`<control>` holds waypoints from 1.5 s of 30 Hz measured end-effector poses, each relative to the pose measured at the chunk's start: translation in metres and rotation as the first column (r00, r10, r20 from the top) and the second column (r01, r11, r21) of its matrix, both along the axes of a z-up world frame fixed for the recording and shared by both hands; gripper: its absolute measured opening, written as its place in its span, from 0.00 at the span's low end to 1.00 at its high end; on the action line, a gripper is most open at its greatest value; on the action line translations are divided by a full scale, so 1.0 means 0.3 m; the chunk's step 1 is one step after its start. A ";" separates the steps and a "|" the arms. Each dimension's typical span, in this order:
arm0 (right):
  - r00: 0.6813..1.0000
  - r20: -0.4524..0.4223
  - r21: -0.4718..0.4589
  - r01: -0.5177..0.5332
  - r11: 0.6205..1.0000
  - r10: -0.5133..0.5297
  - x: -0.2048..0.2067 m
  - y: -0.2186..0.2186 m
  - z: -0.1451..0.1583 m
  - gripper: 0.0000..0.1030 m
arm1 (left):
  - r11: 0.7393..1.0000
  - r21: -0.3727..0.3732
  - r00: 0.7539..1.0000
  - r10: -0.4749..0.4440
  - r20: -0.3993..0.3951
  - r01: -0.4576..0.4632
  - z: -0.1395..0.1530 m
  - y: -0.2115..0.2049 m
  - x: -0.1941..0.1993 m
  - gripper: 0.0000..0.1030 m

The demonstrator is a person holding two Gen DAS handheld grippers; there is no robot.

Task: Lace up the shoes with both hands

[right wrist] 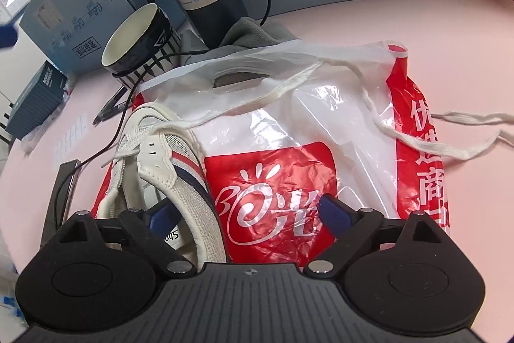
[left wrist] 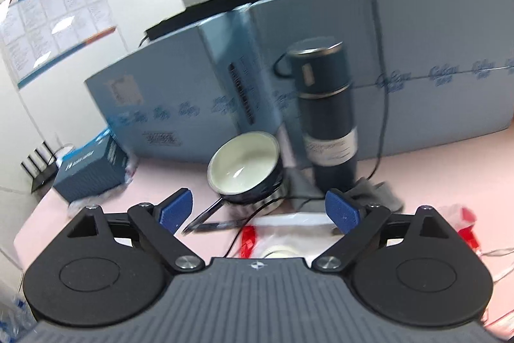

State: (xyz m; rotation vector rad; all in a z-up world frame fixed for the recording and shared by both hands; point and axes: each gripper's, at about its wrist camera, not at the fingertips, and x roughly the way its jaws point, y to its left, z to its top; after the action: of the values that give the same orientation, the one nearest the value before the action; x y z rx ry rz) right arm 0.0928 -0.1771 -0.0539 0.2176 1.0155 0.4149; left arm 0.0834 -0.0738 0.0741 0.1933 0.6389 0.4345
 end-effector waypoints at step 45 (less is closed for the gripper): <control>0.999 0.031 0.016 0.041 0.999 -0.042 -0.027 -0.014 0.044 0.89 | 0.998 0.036 0.979 0.055 -0.198 -0.049 -0.120 0.046 -0.047 0.93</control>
State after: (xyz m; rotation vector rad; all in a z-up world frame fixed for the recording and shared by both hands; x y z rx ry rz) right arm 0.0848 -0.1812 -0.0407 0.2449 0.9760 0.3871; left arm 0.0694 -0.0599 0.0381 0.2523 0.8350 0.4792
